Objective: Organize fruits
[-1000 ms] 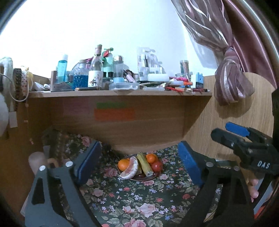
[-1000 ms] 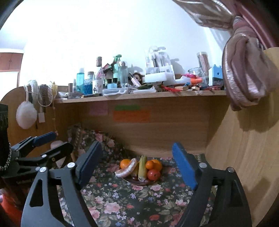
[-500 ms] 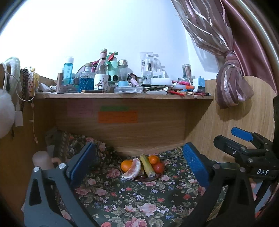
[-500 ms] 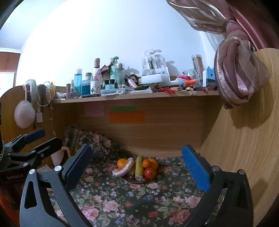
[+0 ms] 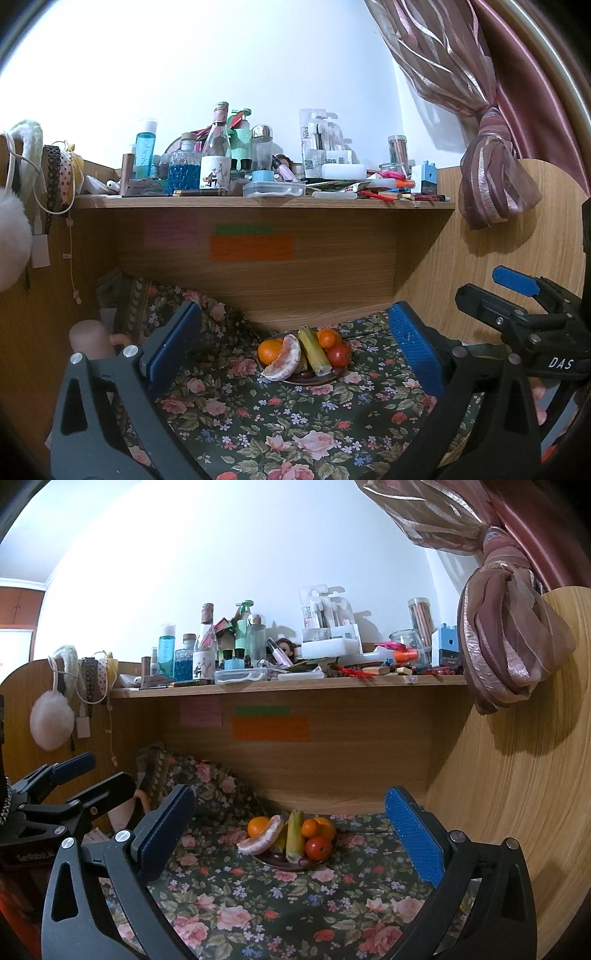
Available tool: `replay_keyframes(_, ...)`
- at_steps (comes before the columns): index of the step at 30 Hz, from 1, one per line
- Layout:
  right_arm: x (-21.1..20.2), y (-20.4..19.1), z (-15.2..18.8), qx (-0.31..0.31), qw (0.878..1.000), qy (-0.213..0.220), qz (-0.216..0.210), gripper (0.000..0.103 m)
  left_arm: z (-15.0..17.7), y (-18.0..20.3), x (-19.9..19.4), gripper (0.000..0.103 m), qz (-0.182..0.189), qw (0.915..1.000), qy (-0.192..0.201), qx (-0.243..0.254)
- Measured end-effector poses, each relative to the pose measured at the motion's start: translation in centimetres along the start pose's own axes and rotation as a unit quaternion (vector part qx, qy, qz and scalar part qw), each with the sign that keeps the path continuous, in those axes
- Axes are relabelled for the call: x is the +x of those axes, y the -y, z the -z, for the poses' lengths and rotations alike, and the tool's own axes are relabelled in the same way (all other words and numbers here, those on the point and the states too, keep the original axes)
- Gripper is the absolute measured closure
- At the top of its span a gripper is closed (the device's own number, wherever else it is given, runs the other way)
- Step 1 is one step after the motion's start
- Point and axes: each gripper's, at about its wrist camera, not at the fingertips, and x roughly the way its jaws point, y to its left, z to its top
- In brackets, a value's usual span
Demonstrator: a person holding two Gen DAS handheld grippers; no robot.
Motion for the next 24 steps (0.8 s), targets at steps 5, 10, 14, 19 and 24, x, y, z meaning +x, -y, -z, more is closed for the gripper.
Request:
replay_keyframes(5, 0.0, 0.03, -0.02, 0.0, 1.0, 0.001, -0.001, 0.0, 0.0, -0.27, 0.07, 0.0, 0.003, 1.0, 0.001, 0.001)
replay_keyframes(10, 0.15, 0.15, -0.08, 0.0, 1.0, 0.003, -0.002, 0.0, 0.0, -0.26, 0.21, 0.0, 0.002, 1.0, 0.002, 0.003)
replay_keyframes(14, 0.16, 0.34, -0.16, -0.001, 1.0, 0.007, -0.002, 0.0, -0.09, -0.34, 0.44, 0.0, 0.003, 1.0, 0.004, 0.004)
replay_keyframes(19, 0.15, 0.67, -0.26, 0.0, 1.0, 0.009, -0.006, 0.0, -0.13, -0.25, 0.47, 0.0, 0.002, 1.0, 0.004, 0.006)
replay_keyframes(24, 0.08, 0.82, -0.3, 0.0, 1.0, 0.011, -0.006, 0.0, -0.27, -0.25, 0.44, 0.0, 0.005, 0.9999, 0.006, 0.009)
